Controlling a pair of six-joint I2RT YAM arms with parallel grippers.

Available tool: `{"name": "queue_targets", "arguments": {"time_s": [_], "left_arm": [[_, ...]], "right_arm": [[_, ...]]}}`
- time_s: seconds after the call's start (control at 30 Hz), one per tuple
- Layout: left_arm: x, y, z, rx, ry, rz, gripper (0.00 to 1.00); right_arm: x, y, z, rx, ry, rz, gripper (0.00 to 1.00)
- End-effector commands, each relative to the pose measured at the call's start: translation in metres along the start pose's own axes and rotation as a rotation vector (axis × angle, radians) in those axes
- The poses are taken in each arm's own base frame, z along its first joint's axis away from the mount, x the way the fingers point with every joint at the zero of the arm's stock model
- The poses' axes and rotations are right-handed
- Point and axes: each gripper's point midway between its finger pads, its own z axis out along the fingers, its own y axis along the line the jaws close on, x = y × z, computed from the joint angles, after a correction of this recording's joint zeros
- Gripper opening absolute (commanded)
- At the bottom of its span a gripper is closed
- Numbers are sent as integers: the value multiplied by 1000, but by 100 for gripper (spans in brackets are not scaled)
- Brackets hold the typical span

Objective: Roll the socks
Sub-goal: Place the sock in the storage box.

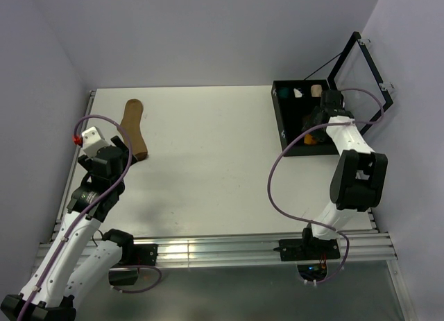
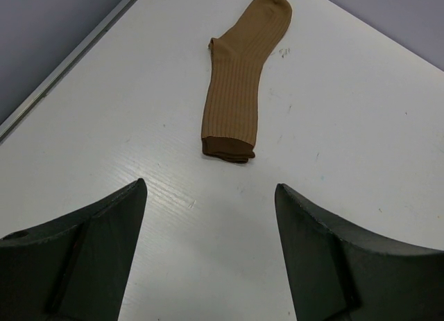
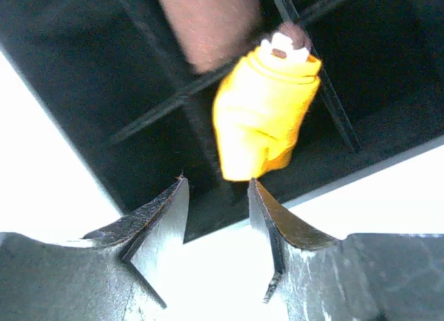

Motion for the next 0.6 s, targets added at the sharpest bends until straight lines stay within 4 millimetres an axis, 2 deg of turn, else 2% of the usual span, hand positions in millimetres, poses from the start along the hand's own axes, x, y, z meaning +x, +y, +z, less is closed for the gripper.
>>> {"name": "queue_targets", "arguments": {"time_s": [0.0,0.13,0.17,0.37,0.57], "left_arm": [[-4,-5,0,22,-16,-5,80],[-4,-5,0,22,-16,-5,80],[-4,-4,0,21,-16,-7,80],[-4,-4,0,19,-16,-6,80],[-4,-4,0,16,-17,-8,80]], "right_arm": [[-21,5,-19,-4,-109,43,48],[-32,-2,-20,46,-158,61,44],[-38,-4,-21,54,-180,69,40],[-63,-17,-17,111,-244,100,29],[-68,-26,6,145,-217,107,26]]}}
